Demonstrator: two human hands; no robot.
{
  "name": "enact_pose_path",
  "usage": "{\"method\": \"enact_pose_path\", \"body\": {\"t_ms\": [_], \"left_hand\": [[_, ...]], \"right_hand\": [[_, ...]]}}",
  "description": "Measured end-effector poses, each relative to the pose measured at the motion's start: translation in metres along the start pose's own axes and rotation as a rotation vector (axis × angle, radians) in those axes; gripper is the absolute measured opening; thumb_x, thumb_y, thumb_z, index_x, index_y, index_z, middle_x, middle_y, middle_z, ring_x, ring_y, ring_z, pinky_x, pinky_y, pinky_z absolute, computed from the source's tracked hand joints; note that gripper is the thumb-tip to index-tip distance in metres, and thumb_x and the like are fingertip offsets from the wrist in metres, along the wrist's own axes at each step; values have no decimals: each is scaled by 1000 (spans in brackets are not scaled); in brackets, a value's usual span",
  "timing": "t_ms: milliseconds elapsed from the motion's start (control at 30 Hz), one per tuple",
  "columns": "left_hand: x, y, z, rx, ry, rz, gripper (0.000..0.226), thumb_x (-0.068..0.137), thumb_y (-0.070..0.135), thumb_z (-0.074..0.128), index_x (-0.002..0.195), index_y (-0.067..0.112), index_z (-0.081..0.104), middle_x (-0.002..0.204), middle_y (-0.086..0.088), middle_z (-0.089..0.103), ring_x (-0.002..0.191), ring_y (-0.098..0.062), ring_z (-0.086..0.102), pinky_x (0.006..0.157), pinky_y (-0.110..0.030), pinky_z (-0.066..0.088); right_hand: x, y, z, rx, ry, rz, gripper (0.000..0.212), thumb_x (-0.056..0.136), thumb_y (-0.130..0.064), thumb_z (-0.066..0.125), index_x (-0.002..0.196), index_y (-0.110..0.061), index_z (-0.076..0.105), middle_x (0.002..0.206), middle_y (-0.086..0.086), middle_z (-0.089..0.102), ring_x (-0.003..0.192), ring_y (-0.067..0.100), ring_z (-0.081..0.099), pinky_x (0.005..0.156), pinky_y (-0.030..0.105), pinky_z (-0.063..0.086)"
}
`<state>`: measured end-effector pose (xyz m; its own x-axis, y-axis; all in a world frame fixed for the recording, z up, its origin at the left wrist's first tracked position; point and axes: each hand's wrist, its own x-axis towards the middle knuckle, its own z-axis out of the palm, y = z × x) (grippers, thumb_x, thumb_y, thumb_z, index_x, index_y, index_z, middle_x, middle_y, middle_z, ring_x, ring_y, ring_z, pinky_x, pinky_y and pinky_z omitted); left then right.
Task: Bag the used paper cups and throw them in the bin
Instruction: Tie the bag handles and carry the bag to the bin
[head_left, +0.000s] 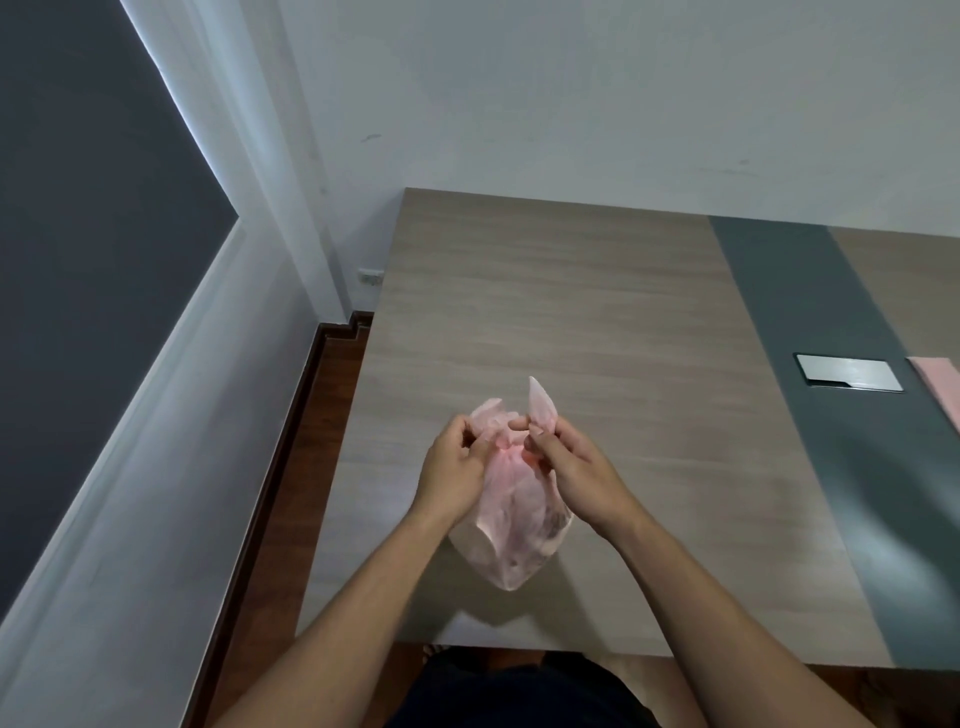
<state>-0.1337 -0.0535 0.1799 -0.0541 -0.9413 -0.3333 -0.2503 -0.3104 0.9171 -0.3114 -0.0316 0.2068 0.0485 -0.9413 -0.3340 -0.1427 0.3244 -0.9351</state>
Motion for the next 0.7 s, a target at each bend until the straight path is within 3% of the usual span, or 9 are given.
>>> {"method": "enact_pose_path", "body": {"t_ms": [133, 167, 267, 367, 433, 467, 533, 633, 700], "left_hand": [[-2, -5, 5, -38, -58, 63, 20, 115, 38, 51, 110, 18, 53, 105, -3, 73, 98, -23, 75, 83, -48, 64], [-2, -5, 6, -75, -43, 74, 22, 115, 33, 51, 108, 13, 51, 101, -6, 73, 96, -23, 75, 83, -45, 62], [-3, -4, 10, -155, -39, 93, 25, 117, 25, 48, 104, 5, 53, 91, -6, 68, 84, -15, 67, 76, -26, 57], [-10, 3, 14, -183, -154, 26, 36, 118, 37, 40, 112, 23, 73, 100, 17, 75, 96, 2, 72, 84, -13, 55], [-7, 6, 14, -269, -220, -52, 45, 115, 39, 41, 95, 24, 78, 90, 13, 73, 91, -12, 71, 84, -24, 57], [-7, 8, 12, -306, -226, -79, 45, 111, 37, 43, 81, 23, 74, 80, 6, 65, 81, -18, 63, 78, -29, 53], [-5, 7, 6, -262, -206, -77, 42, 109, 34, 42, 80, 21, 70, 79, -6, 58, 80, -18, 53, 76, -34, 48], [-2, -1, -2, -101, -182, -15, 45, 116, 34, 38, 102, 14, 76, 96, -19, 73, 85, -25, 68, 82, -40, 58], [-2, -4, -3, -104, -117, 9, 39, 116, 33, 45, 109, 17, 79, 91, -9, 76, 83, -29, 70, 78, -38, 60]], "right_hand": [[1, 2, 1, 25, 88, -8, 35, 118, -23, 43, 118, -7, 74, 86, 1, 78, 81, 4, 68, 76, 13, 52], [2, 4, 2, 14, 112, -2, 35, 118, -27, 43, 119, -10, 74, 90, 6, 79, 85, 8, 69, 81, 18, 53], [5, 10, 3, -35, 142, 3, 34, 117, -40, 45, 126, -26, 74, 87, -8, 71, 94, 13, 71, 100, 38, 57], [3, 7, 7, -50, 78, -23, 41, 115, -41, 44, 154, -42, 56, 134, -22, 70, 128, 2, 66, 118, 33, 50], [-1, 1, 10, -120, 8, -63, 50, 114, -39, 39, 162, -52, 41, 155, -32, 53, 146, -7, 49, 123, 25, 39], [-1, 1, 9, -164, -2, -61, 53, 111, -43, 38, 164, -49, 39, 162, -28, 48, 152, -4, 42, 127, 30, 35], [-3, 6, 8, -201, 18, -31, 68, 103, -54, 37, 168, -34, 38, 170, -20, 39, 159, 2, 34, 134, 43, 29], [-4, 6, 5, -144, 46, -34, 54, 112, -44, 40, 162, -26, 50, 165, -14, 50, 150, 5, 50, 129, 43, 39], [-5, 3, 6, -38, 79, -70, 40, 118, -31, 41, 151, -31, 64, 131, -13, 78, 120, 4, 73, 107, 33, 58]]}}
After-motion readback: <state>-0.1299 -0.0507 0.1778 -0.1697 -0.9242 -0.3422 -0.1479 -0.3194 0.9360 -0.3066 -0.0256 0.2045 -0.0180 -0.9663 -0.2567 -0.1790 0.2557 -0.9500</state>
